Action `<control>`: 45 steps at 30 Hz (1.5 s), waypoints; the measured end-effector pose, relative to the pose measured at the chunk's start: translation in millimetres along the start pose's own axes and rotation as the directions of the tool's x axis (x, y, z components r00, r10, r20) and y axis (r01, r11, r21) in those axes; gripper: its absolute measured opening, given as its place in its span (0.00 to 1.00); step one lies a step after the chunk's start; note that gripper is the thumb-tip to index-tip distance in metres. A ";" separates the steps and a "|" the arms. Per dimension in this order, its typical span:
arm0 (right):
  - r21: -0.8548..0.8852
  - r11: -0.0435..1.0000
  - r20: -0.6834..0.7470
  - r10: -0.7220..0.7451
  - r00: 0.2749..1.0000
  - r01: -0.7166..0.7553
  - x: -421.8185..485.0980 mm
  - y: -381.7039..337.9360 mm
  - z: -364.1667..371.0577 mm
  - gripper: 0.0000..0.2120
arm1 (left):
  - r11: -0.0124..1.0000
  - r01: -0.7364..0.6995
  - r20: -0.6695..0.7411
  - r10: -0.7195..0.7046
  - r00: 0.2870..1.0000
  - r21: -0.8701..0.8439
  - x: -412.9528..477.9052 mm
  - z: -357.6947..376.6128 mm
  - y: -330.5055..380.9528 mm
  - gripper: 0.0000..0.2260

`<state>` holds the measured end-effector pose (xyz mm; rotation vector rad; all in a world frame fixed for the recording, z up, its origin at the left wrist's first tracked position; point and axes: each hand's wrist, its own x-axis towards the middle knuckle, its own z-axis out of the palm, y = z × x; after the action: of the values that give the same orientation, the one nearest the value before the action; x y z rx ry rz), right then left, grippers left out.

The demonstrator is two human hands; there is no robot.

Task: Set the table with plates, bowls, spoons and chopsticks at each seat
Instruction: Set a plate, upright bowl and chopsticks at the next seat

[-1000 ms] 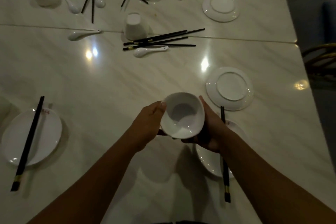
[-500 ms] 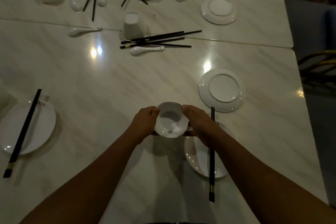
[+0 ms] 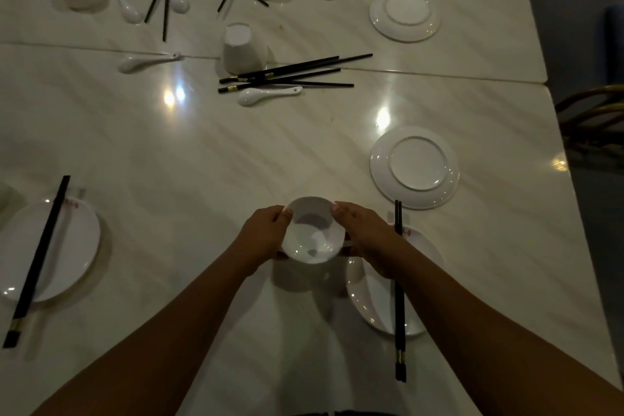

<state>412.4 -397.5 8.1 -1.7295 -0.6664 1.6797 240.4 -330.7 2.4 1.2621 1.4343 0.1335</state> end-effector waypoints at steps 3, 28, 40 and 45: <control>-0.004 1.000 -0.013 -0.008 1.000 0.008 3.0 1.1 -0.4 0.13 | 0.997 -0.044 0.000 0.044 0.999 0.058 4.6 -5.2 -3.0 0.13; -0.959 0.254 -0.040 -0.563 0.826 0.126 239.4 -142.3 55.3 0.22 | 0.715 -0.069 -0.099 0.190 0.977 0.696 148.0 -111.0 -1.1 0.29; -0.952 0.293 -0.075 -0.498 0.864 0.086 206.3 -122.1 57.4 0.11 | 0.692 -0.089 -0.078 0.207 0.975 0.717 145.2 -109.3 -14.0 0.30; -0.790 0.607 -0.199 -0.391 0.898 0.089 155.2 -101.4 44.6 0.07 | 0.696 -0.082 -0.060 0.176 0.983 0.713 121.5 -102.3 -19.0 0.30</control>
<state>384.3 -211.3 -22.1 -2.2892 -1.5217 0.8490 180.3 -194.0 -55.0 2.0249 1.5611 -0.2919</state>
